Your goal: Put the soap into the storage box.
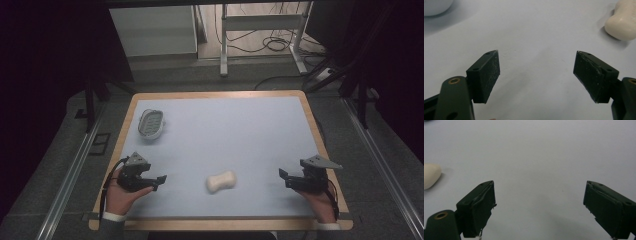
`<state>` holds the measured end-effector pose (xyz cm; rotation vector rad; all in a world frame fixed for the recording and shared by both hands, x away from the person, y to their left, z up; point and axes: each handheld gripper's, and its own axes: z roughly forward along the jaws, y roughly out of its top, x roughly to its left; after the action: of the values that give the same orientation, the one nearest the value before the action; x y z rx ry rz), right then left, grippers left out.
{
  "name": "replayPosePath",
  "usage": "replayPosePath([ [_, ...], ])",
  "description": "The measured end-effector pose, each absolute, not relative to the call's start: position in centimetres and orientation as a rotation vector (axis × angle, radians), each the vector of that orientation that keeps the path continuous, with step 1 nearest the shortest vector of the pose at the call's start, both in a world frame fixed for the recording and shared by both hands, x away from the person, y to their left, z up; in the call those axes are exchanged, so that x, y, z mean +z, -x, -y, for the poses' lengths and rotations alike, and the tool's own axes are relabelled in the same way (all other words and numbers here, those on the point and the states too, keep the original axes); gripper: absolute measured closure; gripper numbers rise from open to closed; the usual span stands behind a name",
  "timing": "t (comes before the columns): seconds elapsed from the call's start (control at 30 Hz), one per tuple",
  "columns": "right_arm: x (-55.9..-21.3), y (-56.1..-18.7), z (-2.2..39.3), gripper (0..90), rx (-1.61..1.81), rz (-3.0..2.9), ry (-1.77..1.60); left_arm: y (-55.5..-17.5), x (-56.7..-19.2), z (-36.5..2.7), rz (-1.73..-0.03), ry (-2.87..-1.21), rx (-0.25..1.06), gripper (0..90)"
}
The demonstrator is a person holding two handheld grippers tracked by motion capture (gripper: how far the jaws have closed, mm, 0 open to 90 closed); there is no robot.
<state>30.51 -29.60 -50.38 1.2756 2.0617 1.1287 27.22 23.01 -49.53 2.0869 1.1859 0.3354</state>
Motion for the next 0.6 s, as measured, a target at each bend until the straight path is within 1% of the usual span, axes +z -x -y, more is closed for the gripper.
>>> replayPosePath([
  [0.6,-50.4,-30.4,29.6,10.6,1.128,-2.062,-1.298,-27.8,-46.5,-21.1,-1.089,-2.162,0.353,22.8],
])
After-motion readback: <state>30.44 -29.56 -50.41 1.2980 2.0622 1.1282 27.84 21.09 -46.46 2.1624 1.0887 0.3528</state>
